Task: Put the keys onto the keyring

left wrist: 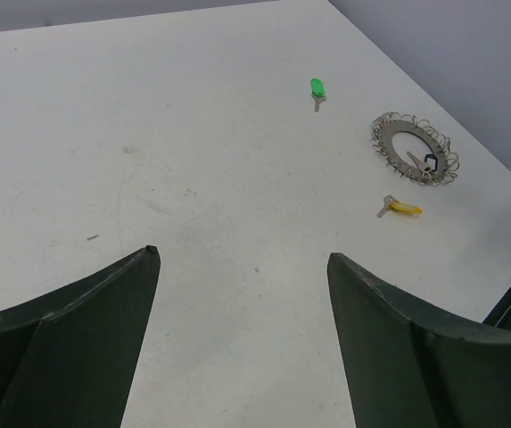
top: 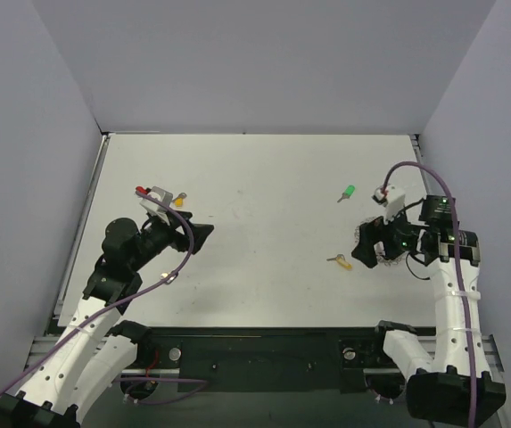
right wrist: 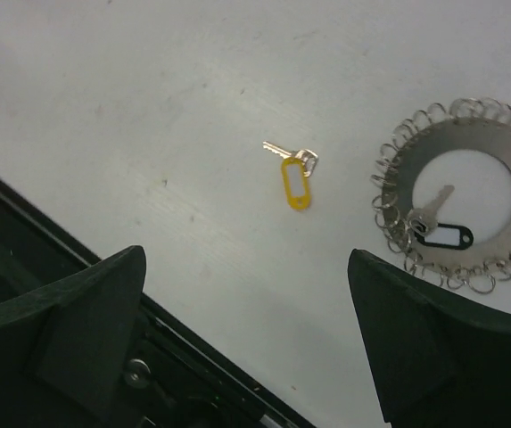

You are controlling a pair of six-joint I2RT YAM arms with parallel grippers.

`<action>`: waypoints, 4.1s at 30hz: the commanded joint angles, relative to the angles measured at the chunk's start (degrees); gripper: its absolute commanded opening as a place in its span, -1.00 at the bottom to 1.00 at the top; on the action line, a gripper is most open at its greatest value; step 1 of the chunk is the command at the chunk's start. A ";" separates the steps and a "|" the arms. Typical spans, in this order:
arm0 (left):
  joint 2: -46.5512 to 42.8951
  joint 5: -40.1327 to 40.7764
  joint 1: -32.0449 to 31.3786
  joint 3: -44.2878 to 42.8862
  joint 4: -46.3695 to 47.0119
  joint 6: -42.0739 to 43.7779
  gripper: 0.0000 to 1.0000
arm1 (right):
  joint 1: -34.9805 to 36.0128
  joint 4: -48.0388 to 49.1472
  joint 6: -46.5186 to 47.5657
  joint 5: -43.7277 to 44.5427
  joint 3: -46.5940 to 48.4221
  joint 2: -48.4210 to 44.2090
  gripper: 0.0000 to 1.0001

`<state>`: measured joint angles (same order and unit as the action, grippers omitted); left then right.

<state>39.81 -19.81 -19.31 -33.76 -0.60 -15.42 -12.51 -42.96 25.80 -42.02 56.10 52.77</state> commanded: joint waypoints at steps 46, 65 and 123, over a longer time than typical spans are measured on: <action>2.73 -3.30 3.40 -0.08 3.59 -1.10 0.75 | 39.67 10.53 11.90 45.71 -4.59 37.40 -0.02; 2.46 -3.83 3.40 -0.08 3.94 -1.28 0.75 | 39.85 10.00 11.38 48.09 -4.42 40.74 -0.79; 52.21 27.20 -54.60 -4.21 56.32 23.77 -0.07 | 30.71 -14.26 26.32 -3.95 2.88 18.15 -1.00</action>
<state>90.37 4.89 -73.41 -34.48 50.87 7.20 17.74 -54.50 51.11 -43.79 56.84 71.11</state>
